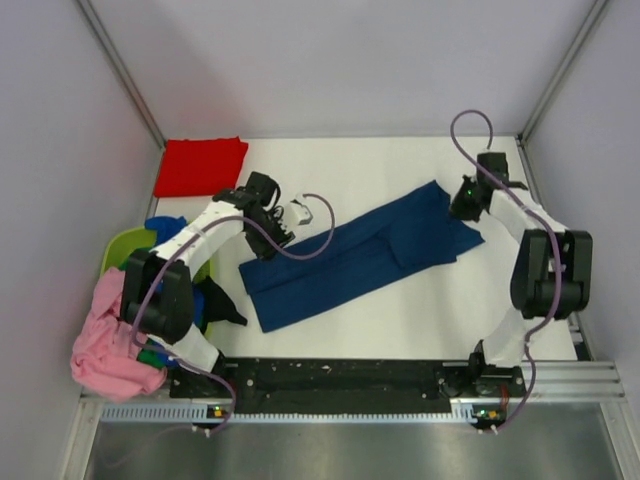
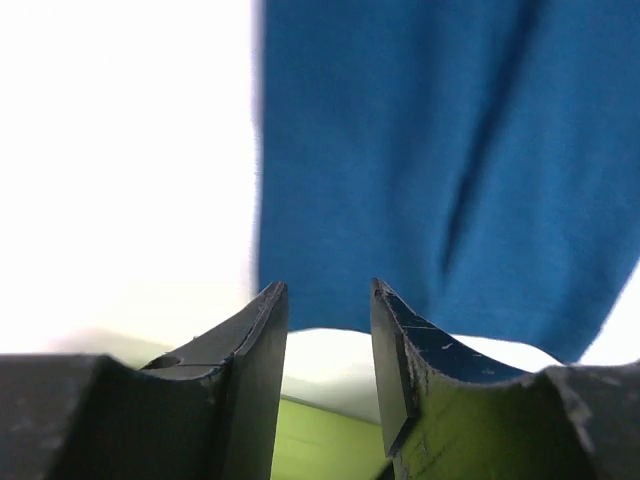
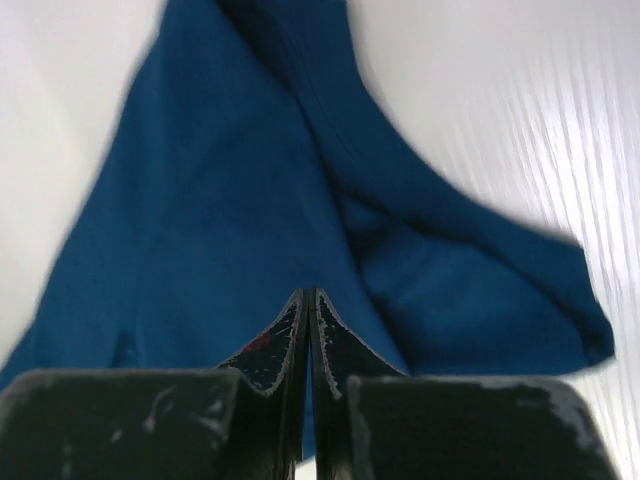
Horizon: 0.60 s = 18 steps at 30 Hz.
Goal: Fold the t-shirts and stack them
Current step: Rotate the tshirt 90 degrees
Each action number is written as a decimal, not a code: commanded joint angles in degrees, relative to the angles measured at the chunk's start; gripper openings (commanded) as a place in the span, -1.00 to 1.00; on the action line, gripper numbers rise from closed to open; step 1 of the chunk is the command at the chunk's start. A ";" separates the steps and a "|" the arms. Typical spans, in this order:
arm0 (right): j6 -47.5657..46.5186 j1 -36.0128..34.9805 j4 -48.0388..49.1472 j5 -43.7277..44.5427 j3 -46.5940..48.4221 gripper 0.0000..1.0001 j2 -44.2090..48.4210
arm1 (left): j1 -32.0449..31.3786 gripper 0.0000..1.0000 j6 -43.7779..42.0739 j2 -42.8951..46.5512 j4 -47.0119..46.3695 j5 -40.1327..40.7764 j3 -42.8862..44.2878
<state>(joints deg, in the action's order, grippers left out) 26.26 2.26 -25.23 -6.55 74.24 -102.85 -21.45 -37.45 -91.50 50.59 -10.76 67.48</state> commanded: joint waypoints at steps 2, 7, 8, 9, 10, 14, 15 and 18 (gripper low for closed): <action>-1.65 0.29 0.45 2.76 -15.33 -0.99 6.70 | 3.34 -0.15 -0.78 -8.67 -5.75 6.09 5.29; -2.53 1.69 2.20 4.62 -14.93 -1.00 0.12 | 3.79 -0.18 -3.24 -11.86 -8.83 7.96 0.65; -2.70 2.13 2.12 3.83 -12.74 -1.00 -2.25 | 3.70 -0.19 -3.15 -11.25 -9.71 6.82 -1.20; -3.05 2.48 2.03 3.30 -10.28 -1.00 -4.88 | 3.52 -0.19 -2.98 -10.46 -9.98 5.16 -3.04; -3.14 2.74 1.51 2.69 -6.69 -1.00 -7.34 | 2.91 -0.19 -3.33 -9.84 -9.29 2.79 -4.36; -1.32 2.49 -0.60 -5.91 16.05 -0.98 -21.39 | -3.49 -0.18 -5.17 -2.56 -6.82 -5.91 -13.32; -0.17 1.79 -2.00 -8.63 22.20 -0.94 -24.74 | -6.29 -0.18 -5.52 -0.45 -6.73 -7.85 -15.26; -0.33 -1.91 -6.74 -17.76 44.34 -0.80 -35.98 | -16.92 -0.15 -4.22 3.69 -7.43 -13.30 -19.49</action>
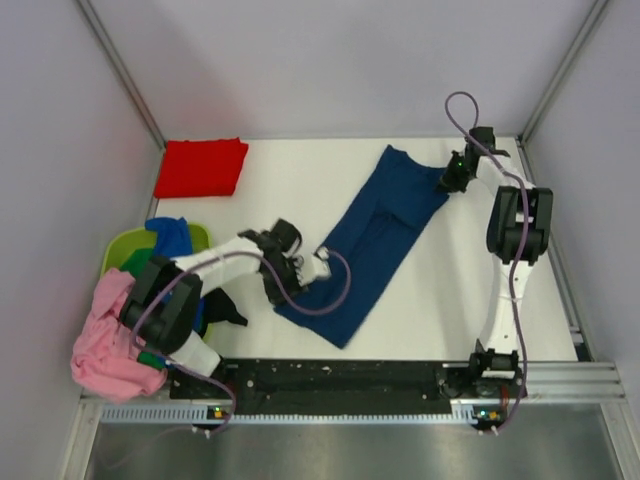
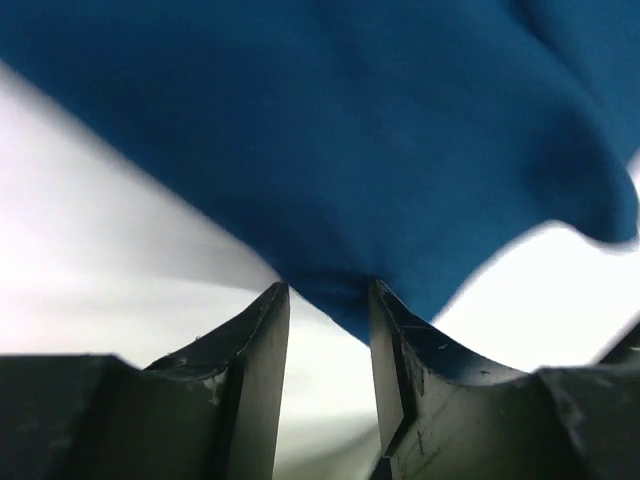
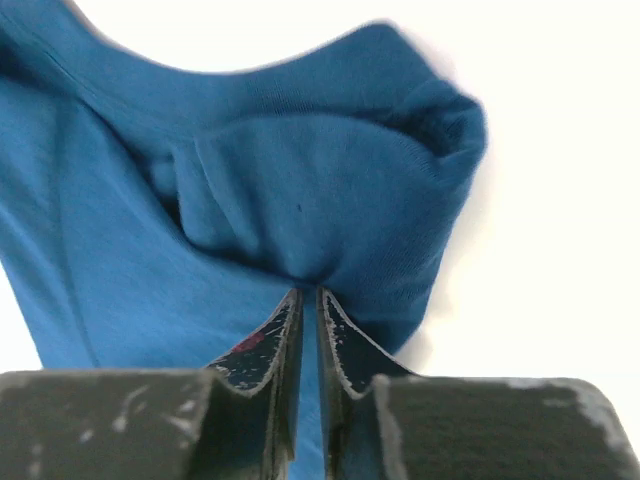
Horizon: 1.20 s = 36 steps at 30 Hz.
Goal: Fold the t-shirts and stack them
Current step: Rotate the tshirt 90 degrees, then grab the bottom of the folded rectangular tshirt with both arms
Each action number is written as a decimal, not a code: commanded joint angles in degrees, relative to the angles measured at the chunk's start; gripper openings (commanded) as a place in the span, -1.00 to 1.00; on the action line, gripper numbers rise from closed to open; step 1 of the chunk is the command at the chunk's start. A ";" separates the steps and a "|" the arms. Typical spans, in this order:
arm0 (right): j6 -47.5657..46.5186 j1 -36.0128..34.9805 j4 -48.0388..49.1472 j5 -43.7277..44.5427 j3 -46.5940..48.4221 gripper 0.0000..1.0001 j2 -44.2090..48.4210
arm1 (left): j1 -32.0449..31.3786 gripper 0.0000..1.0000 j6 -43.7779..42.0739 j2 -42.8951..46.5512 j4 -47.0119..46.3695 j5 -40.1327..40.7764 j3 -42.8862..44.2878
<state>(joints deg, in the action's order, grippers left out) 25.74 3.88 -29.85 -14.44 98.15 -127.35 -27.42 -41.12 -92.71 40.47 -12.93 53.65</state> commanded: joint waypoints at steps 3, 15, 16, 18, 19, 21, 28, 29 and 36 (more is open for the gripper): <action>-0.78 -6.95 -3.03 -18.24 32.52 -0.64 -15.04 | -14.77 -0.15 -1.59 7.09 3.74 -14.84 -6.36; -19.75 -7.74 15.46 -20.27 -19.40 -0.02 34.74 | -14.42 0.23 -9.31 11.93 7.61 -16.41 3.39; -21.33 -8.88 22.04 -21.59 -28.19 0.01 41.41 | -14.50 0.36 -11.24 12.02 7.52 -18.25 3.05; -28.24 -11.86 33.56 -24.67 -43.40 0.08 53.73 | -14.85 0.39 -15.63 12.11 7.35 -21.25 1.47; -32.81 -14.40 37.63 -23.98 -50.44 0.18 61.96 | -15.38 0.39 -17.39 12.11 6.82 -21.78 -0.11; -45.62 -21.59 38.90 -21.96 -60.50 0.33 72.28 | -16.43 0.38 -19.78 12.20 4.28 -20.13 -3.10; -73.08 -47.87 -0.69 -12.49 -63.43 0.37 74.98 | -19.51 0.33 -19.88 11.67 -7.85 -10.81 -10.93; -75.20 -52.09 -3.26 -8.89 -64.13 0.38 73.40 | -19.78 0.33 -19.87 11.85 -8.56 -10.28 -11.63; -77.94 -64.69 4.95 -4.57 -69.57 0.35 66.71 | -22.59 -0.55 -15.31 11.14 -10.85 -11.24 -14.09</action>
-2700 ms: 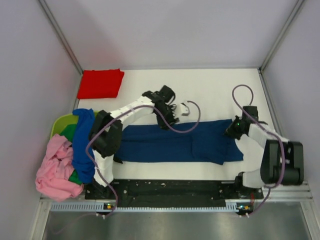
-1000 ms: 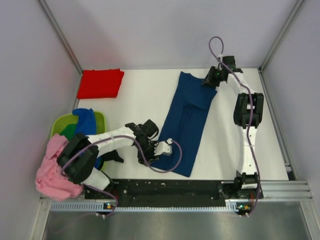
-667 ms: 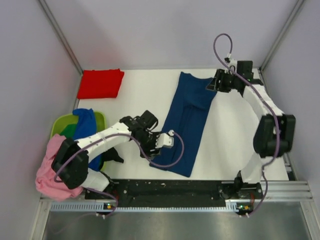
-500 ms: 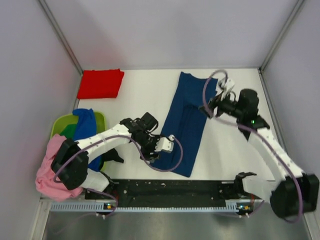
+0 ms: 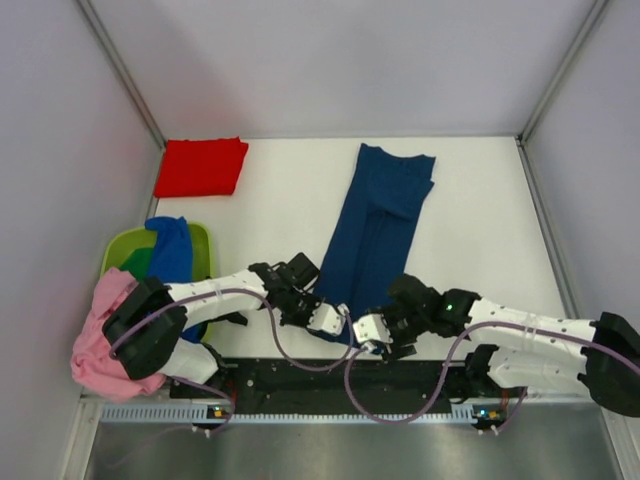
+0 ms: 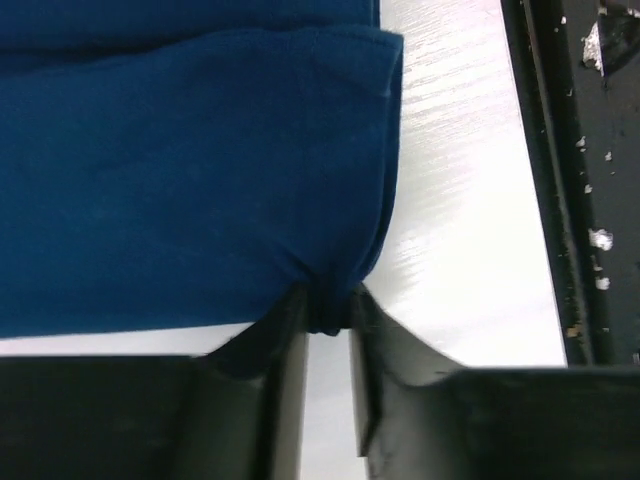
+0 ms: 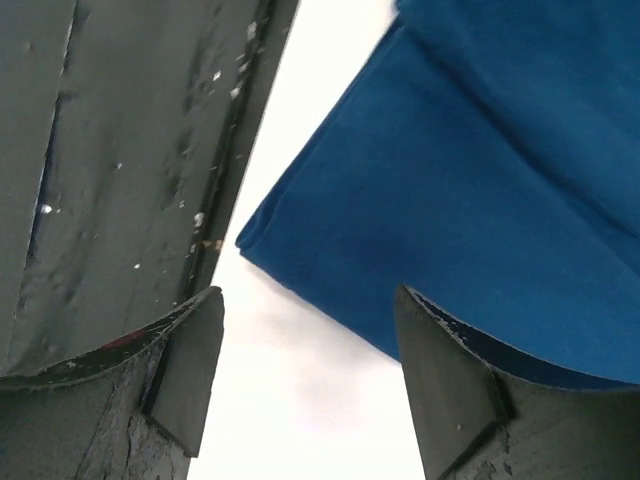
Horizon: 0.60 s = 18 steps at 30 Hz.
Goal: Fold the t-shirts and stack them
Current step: Grab the bottom of the folded rectangular tshirt with both arms
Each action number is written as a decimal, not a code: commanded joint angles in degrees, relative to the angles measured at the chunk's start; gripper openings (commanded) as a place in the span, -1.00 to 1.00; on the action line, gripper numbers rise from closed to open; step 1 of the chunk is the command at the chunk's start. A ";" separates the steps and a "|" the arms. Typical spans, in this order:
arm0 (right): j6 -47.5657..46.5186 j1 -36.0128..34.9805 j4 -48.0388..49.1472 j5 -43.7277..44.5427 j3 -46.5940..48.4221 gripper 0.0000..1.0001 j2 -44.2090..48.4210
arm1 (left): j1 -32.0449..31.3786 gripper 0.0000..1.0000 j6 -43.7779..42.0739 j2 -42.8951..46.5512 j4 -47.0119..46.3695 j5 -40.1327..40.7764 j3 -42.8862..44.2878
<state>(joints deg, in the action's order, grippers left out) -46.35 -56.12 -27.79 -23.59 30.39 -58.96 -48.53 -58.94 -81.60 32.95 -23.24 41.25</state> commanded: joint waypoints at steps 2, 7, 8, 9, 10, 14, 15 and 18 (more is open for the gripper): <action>-6.12 -7.24 6.86 8.03 -3.67 0.32 -3.35 | -2.00 -0.80 3.21 -0.13 -3.07 -0.66 -2.05; -6.12 -11.11 9.08 6.90 -3.59 -0.15 -7.31 | -4.46 -1.00 6.46 0.65 2.02 -3.37 -0.57; -6.38 -11.73 7.94 6.81 -3.50 -0.42 -7.22 | -4.90 -1.00 7.08 0.83 4.21 -4.60 0.40; -6.65 -12.43 6.88 6.55 -3.58 -0.65 -6.53 | -5.08 -1.00 7.08 0.92 7.80 -6.44 2.06; -6.56 -12.70 5.57 5.93 -3.59 -0.94 -5.48 | -5.17 -1.00 7.17 1.01 10.01 -8.03 3.03; -3.67 -11.74 0.82 6.89 -3.06 -1.00 2.69 | -5.08 -1.00 7.08 2.76 17.49 -10.86 6.99; -2.71 -9.82 0.29 6.81 -2.71 -1.00 4.28 | -4.91 -1.00 8.82 3.20 17.85 -10.33 8.04; -0.59 -2.09 0.46 5.23 -0.87 -1.00 7.80 | -3.51 -1.00 16.29 2.68 14.96 -3.67 12.60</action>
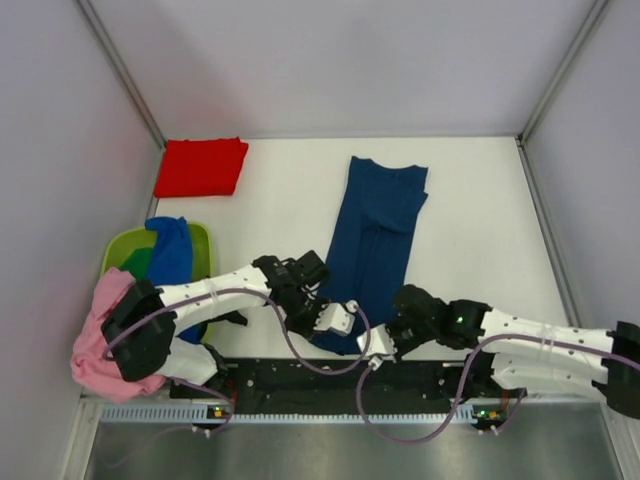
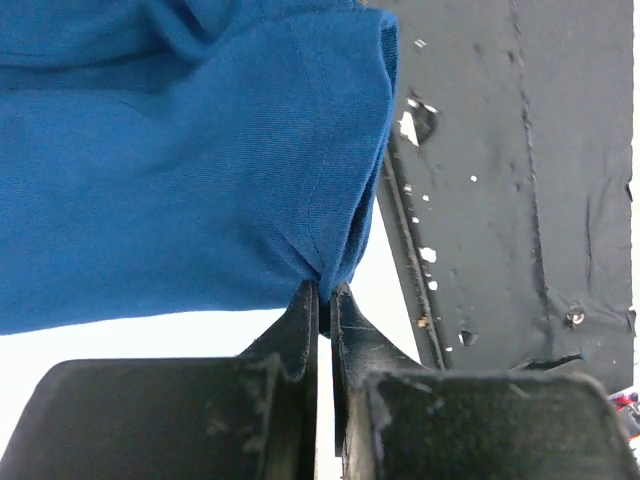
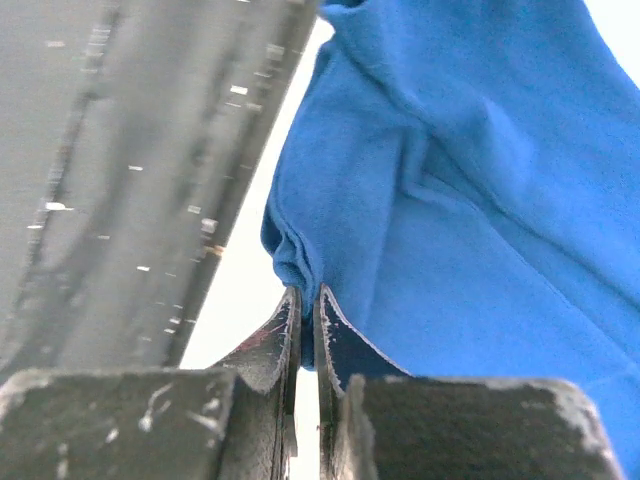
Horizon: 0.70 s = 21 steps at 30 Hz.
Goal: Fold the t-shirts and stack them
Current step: Grab the bottom of the folded rectangular tshirt with both arms, then fold the folded rectangular tshirt in 1/3 of the way
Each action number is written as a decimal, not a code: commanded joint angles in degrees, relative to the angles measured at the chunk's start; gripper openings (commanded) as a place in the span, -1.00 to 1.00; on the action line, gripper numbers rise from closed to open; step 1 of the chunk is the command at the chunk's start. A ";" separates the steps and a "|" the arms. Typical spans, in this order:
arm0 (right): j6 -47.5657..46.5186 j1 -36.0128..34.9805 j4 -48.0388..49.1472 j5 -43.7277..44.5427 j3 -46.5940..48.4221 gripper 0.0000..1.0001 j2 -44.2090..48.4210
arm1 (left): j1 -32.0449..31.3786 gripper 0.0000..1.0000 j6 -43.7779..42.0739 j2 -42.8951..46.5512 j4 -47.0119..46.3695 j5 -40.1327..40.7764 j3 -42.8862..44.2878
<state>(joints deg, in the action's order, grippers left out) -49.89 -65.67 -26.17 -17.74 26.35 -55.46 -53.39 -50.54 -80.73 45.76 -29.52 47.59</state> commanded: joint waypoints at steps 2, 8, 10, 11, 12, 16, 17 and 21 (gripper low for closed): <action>4.18 13.17 -0.46 -0.28 5.20 -1.00 4.05 | 3.89 -1.00 10.80 -0.21 1.71 4.55 10.39; 7.96 28.82 8.66 1.56 10.03 -1.00 -2.35 | 13.82 -1.00 16.96 -12.06 0.48 7.80 24.98; 9.28 33.22 13.14 1.65 11.35 -1.00 -5.26 | 15.76 -1.00 18.11 -17.77 0.82 9.30 32.34; 9.28 35.06 16.21 2.09 11.70 -1.00 -7.01 | 16.55 -1.00 18.37 -21.02 1.52 9.82 36.39; 9.02 36.48 18.07 3.05 11.88 -1.00 -8.94 | 17.26 -1.00 18.55 -23.83 2.57 10.35 40.69; 8.14 41.75 25.63 7.62 12.24 -1.00 -15.80 | 19.10 -1.00 18.99 -35.35 6.79 12.72 54.85; 7.97 42.81 27.56 7.98 12.06 -1.00 -17.12 | 19.37 -1.00 18.82 -37.64 7.24 13.43 57.32; 6.83 44.49 35.30 8.16 11.27 -1.00 -21.43 | 19.72 -1.00 17.85 -42.93 6.02 14.84 62.97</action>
<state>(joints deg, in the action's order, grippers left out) -41.89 -22.70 -2.81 -10.57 36.42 -74.22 -34.24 -33.01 -120.25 50.00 -18.02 105.45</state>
